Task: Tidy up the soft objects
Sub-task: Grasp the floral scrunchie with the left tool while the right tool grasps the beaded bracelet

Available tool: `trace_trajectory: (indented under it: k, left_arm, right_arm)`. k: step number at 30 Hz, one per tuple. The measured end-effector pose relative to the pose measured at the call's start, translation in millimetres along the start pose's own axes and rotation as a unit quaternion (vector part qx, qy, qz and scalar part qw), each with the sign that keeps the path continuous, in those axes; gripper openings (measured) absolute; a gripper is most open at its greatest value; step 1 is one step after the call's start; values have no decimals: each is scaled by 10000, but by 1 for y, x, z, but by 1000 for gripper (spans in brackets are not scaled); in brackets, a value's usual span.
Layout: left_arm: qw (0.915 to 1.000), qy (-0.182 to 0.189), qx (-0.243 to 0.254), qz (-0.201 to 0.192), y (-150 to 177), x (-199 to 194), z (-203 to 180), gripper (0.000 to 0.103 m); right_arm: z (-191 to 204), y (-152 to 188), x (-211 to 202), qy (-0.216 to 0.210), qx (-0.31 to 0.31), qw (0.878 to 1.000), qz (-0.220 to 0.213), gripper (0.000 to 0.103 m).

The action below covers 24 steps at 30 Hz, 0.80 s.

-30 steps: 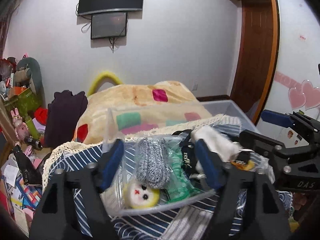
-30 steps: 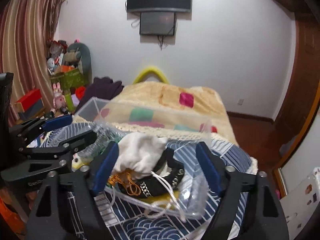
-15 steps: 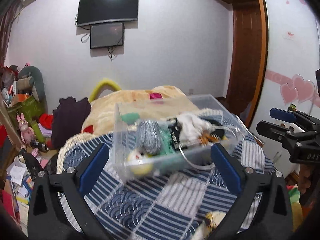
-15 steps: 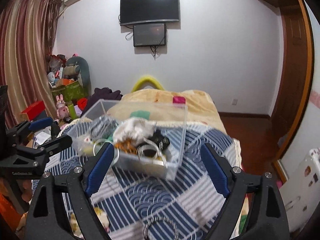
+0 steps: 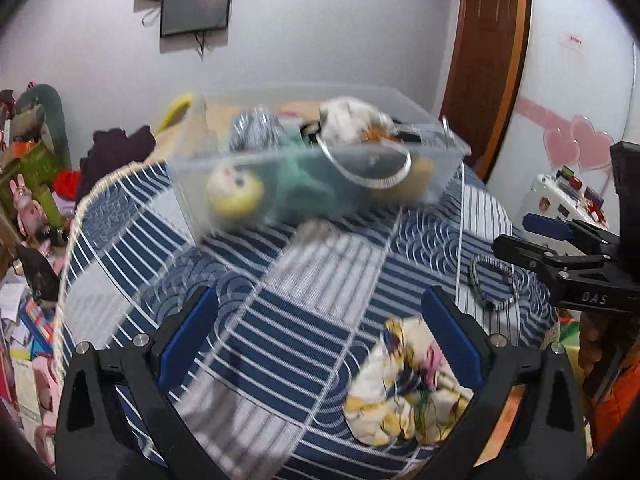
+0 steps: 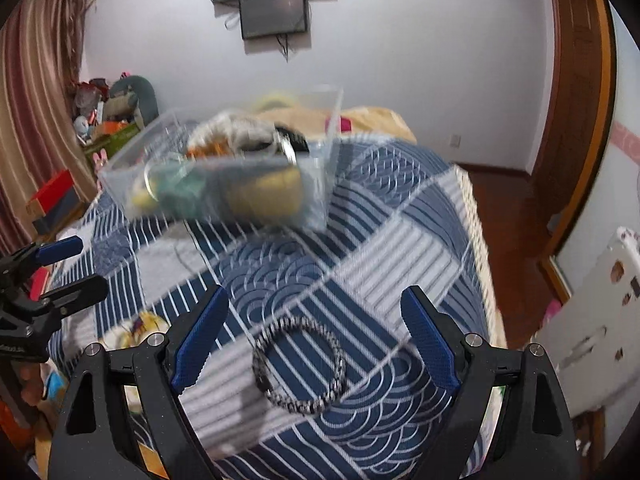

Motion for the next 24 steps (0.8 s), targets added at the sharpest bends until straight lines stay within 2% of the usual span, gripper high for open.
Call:
trace_trajectory:
  k: [6,11,12,13,14,16,18,23,24]
  left_arm:
    - [9996,64,123,237,22,14,-11,103]
    - [9983,360,166,427,33,21,-22,103]
    - [9981,379,160,455,34,23,-22,102]
    - [9977,442,130,492,36,25,-23,96]
    - [9973,498,104,534,37,27,-24,84]
    - [9967,591,55,552,39,30,-24,79]
    - [9966,644,68,503,38,29,-26,67]
    - [9941,950,67,525,38,27,-32,15]
    - [9935,1000,63,536,38,26,-33,11]
  right_arm:
    - [3,22,18,-119,40,9994,321,83]
    - [5,30,29,-127,-38,9987,494,67]
    - [6,30,28,-92,-73,9989,464,58]
    - [8,30,26,-95,-99,9989,451,53]
    - [8,30,26,-102,-118,9989,446,44]
    - [10,30,25,-59,-174,9989,423,38]
    - [11,30,25,-41,-213,9990,389,24]
    - [16,32,23,-156,-238,9990,354,12]
    - [16,31,23,-176,-237,9990,350,12]
Point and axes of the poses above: each gripper's, at about its wrist camera, not at the fingertips, and x roughly the way its jaws point, z to its left, y to its underside, the point moved 9 cm from there along x, roughly the way its jaws point, and after that the axes turned 10 degrees about y, right-handed, at the moved point
